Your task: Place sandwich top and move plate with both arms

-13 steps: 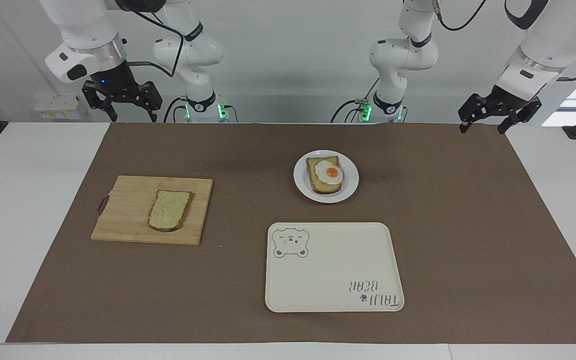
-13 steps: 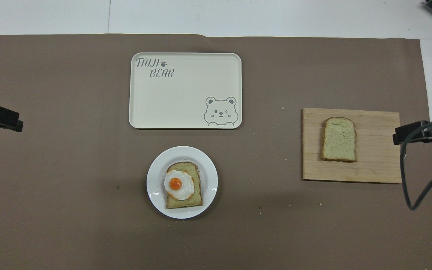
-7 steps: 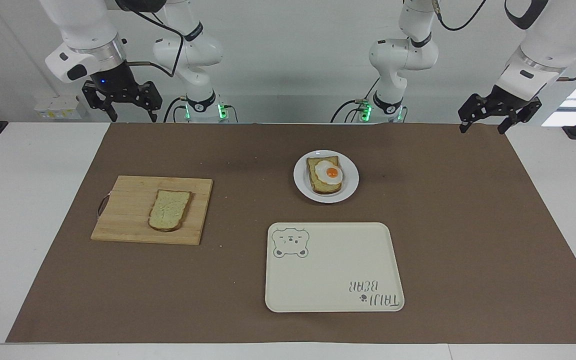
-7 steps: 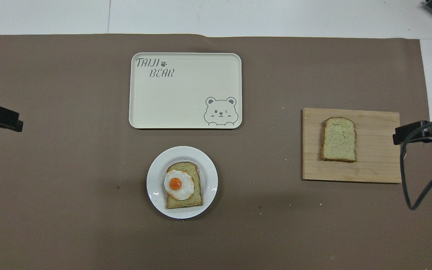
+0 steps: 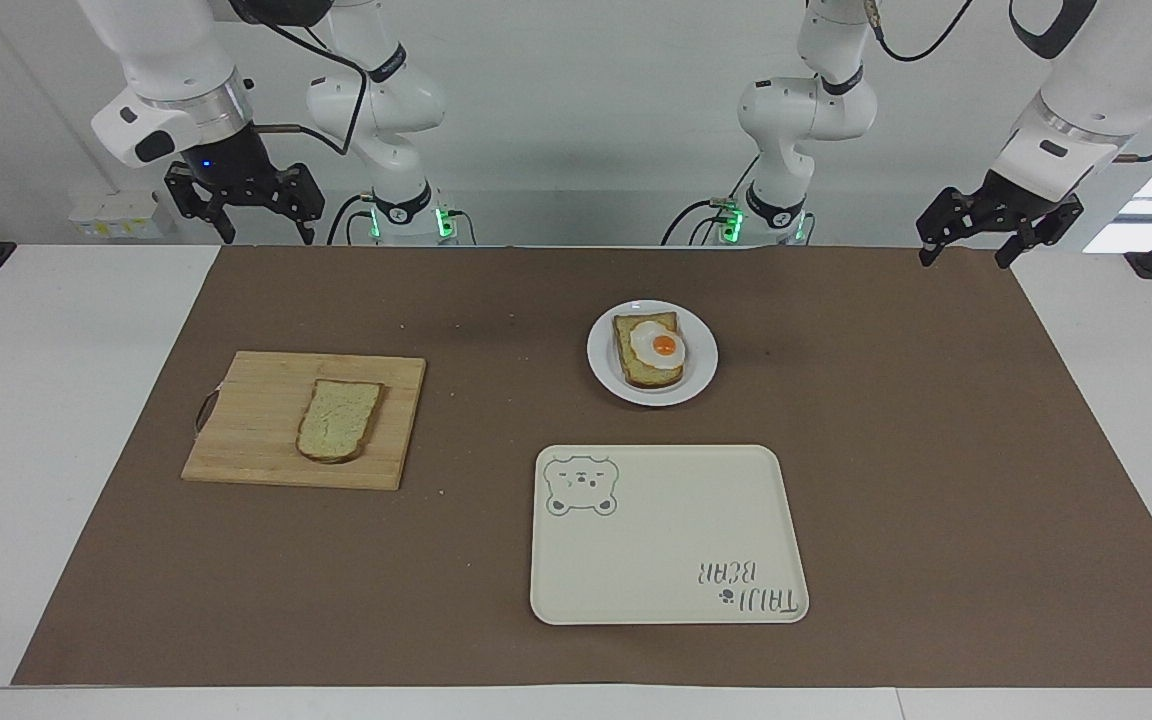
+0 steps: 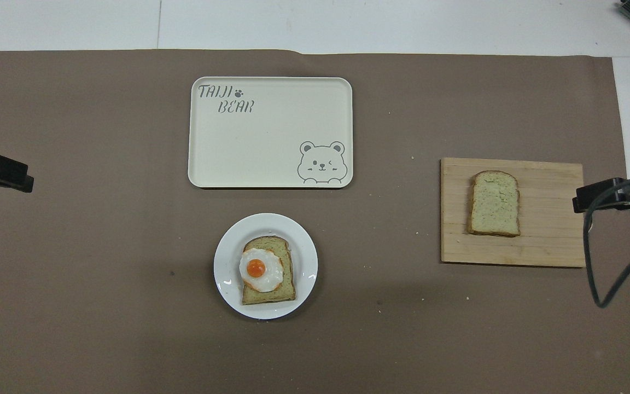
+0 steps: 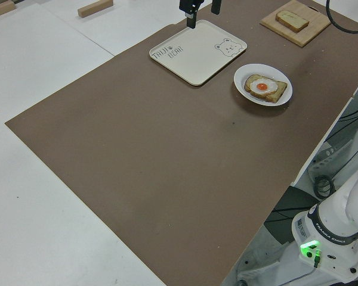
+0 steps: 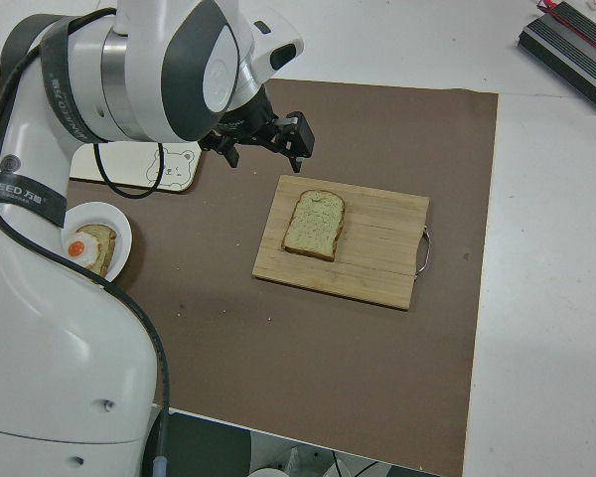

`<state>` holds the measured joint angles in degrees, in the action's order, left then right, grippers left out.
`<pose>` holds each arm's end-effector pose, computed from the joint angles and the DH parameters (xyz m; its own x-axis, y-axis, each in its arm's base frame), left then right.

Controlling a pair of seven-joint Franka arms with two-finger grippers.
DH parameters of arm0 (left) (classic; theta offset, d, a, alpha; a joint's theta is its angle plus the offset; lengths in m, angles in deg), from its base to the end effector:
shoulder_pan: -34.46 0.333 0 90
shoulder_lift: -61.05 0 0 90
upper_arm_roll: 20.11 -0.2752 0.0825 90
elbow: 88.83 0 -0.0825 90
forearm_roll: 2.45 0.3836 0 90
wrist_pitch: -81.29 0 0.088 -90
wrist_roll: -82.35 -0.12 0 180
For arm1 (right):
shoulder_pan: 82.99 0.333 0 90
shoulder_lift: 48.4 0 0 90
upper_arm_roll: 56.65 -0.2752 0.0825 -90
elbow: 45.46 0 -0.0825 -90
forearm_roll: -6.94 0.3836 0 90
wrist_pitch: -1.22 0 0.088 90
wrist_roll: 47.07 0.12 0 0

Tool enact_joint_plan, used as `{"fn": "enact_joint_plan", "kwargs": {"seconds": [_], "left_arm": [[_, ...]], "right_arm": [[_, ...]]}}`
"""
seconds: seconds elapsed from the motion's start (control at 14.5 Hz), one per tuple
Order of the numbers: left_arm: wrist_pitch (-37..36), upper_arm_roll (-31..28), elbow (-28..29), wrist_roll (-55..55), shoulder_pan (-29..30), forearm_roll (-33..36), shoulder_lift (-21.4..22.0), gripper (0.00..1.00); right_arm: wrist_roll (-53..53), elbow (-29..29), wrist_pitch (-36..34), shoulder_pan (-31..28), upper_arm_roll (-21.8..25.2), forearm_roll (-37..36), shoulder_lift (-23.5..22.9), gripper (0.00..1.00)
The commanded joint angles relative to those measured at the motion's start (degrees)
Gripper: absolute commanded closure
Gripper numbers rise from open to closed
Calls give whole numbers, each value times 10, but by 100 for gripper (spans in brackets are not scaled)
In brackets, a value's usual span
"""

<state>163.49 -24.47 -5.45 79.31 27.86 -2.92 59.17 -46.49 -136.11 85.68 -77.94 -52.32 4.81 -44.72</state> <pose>0.5479 -0.0232 0.5948 0.9943 -0.0930 -0.0529 -0.0927 -0.9957 0.0085 0.5261 0.0007 0.5918 0.9990 -0.0008 -0.0436 0.0006 -0.9995 0.0327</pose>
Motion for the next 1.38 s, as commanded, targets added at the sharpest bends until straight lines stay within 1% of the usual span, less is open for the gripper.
{"fn": "enact_joint_plan", "kwargs": {"seconds": [0.0, 0.34, 0.55, 0.83, 1.03, 1.31], "left_arm": [[-11, 1, -3, -3, 3, -5, 4, 0], [-11, 1, -3, -3, 3, -5, 4, 0], [-11, 1, -3, -3, 3, -5, 4, 0], [-11, 1, -3, -3, 3, -5, 4, 0], [-11, 1, -3, -3, 3, -5, 4, 0], [-11, 1, -3, -3, 3, -5, 4, 0]], "right_arm": [[-13, -23, 20, -7, -3, -2, 17, 0], [-13, -38, 21, -7, -3, -1, 26, 0], [-13, -51, 46, -13, -2, -1, 29, 0], [-15, -63, 47, -14, -2, 0, 32, 0], [-14, -73, 82, -14, -2, 0, 32, 0], [-15, -79, 87, -15, -1, 1, 25, 0]]}}
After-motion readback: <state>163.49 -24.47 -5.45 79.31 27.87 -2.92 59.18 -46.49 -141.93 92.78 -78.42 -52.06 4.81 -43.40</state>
